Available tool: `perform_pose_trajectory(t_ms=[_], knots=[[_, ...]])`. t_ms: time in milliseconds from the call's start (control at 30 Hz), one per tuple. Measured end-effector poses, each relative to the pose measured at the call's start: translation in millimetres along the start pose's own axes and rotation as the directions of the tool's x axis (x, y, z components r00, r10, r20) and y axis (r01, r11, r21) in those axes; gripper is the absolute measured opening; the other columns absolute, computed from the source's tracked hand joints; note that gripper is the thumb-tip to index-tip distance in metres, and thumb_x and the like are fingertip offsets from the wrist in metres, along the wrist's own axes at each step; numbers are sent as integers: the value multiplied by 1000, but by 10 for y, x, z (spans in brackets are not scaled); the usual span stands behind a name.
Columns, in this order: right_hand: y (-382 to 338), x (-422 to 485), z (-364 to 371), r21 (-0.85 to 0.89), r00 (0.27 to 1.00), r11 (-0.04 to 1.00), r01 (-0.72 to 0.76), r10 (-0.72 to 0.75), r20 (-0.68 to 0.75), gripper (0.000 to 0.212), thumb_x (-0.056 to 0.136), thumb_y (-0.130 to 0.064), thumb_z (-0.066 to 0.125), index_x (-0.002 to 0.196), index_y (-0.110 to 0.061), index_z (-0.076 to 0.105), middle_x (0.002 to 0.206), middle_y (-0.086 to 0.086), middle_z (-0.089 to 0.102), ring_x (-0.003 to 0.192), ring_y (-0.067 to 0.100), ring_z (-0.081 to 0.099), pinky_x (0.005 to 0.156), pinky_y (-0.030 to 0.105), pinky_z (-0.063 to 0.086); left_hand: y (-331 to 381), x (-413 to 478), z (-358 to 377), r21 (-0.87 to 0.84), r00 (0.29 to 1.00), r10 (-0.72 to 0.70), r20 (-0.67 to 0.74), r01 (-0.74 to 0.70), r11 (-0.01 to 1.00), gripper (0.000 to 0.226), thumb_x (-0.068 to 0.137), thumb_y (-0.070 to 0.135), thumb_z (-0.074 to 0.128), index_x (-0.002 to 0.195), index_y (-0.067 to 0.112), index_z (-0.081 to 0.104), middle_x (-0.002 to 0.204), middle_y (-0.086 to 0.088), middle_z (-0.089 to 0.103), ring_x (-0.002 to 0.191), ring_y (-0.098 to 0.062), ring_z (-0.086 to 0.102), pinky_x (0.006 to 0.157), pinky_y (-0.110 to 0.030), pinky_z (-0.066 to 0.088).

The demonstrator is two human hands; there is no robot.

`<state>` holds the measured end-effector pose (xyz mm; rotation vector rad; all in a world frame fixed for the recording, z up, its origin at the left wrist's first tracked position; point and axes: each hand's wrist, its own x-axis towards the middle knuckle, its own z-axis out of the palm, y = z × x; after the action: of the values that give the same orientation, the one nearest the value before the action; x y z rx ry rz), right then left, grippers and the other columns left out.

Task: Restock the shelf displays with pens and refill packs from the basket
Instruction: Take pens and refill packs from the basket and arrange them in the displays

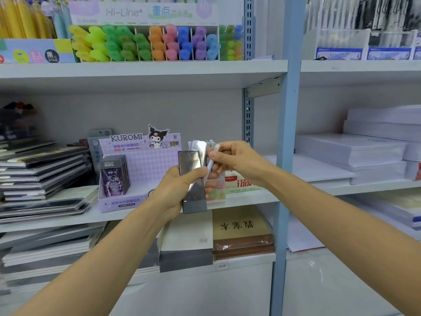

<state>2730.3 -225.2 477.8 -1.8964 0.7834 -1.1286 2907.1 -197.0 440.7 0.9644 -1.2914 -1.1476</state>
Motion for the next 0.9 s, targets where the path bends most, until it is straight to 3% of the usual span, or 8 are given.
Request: perform_pose_trajectory(t_ms=[133, 200, 267, 367, 567, 700, 800, 900], knots=[[-30, 34, -183, 89, 985, 996, 21, -5, -174, 20, 96, -16, 57, 103, 1, 64, 83, 9, 66, 70, 15, 64, 67, 20, 56, -30, 8, -24, -43, 998, -25, -55, 22, 999, 35, 85, 19, 72, 114, 2, 61, 99, -15, 74, 93, -31, 72, 88, -49, 56], [-56, 57, -344, 116, 960, 992, 48, -14, -280, 16, 98, -16, 53, 100, -2, 61, 81, 9, 65, 70, 16, 65, 68, 22, 57, -46, 19, -46, -76, 997, -30, -67, 24, 997, 28, 87, 16, 70, 107, -1, 61, 95, -17, 75, 84, -30, 73, 76, -46, 61], [-60, 74, -501, 81, 934, 994, 74, -41, -354, 16, 99, -17, 51, 100, -3, 59, 81, 9, 66, 68, 16, 65, 68, 23, 58, -62, 29, -58, -73, 999, -15, -52, 11, 997, 28, 89, 16, 68, 108, -4, 63, 91, -15, 75, 70, -25, 73, 61, -36, 61], [-7, 83, -663, 5, 904, 998, 59, -52, -424, 16, 99, -15, 51, 102, -1, 58, 89, 16, 67, 69, 18, 67, 70, 25, 59, -115, 62, -50, -78, 998, 1, -56, -6, 997, 27, 89, 16, 68, 109, -1, 64, 88, -12, 76, 64, -22, 72, 56, -29, 58], [210, 86, -686, -18, 926, 1000, 24, -29, -376, 23, 100, -14, 50, 112, 4, 57, 99, 21, 69, 82, 28, 68, 78, 31, 60, -244, 152, -38, -3, 996, 19, -92, -20, 1000, 7, 89, 22, 67, 91, 16, 70, 93, -5, 77, 81, -19, 74, 70, -34, 60], [217, 149, -641, -5, 880, 991, 132, -119, -460, 18, 100, -16, 50, 104, 0, 58, 88, 15, 70, 75, 23, 68, 72, 29, 60, -238, 174, -120, -89, 997, -3, -81, -4, 996, 20, 90, 18, 66, 106, 6, 66, 97, -9, 76, 88, -24, 74, 78, -40, 59], [190, 220, -601, 11, 872, 983, 182, -157, -463, 18, 99, -15, 51, 104, 1, 58, 89, 15, 71, 75, 21, 70, 71, 27, 59, -233, 166, -158, -112, 996, -1, -89, -9, 994, 19, 89, 17, 66, 102, 4, 67, 92, -11, 76, 76, -23, 74, 63, -32, 59], [238, 292, -493, -52, 919, 993, 108, -119, -375, 16, 97, -12, 53, 104, 1, 60, 95, 19, 70, 78, 24, 70, 71, 26, 59, -228, 161, -177, -108, 988, 30, -153, -47, 993, 14, 89, 18, 67, 97, 6, 68, 81, -6, 75, 65, -18, 72, 56, -28, 57]])
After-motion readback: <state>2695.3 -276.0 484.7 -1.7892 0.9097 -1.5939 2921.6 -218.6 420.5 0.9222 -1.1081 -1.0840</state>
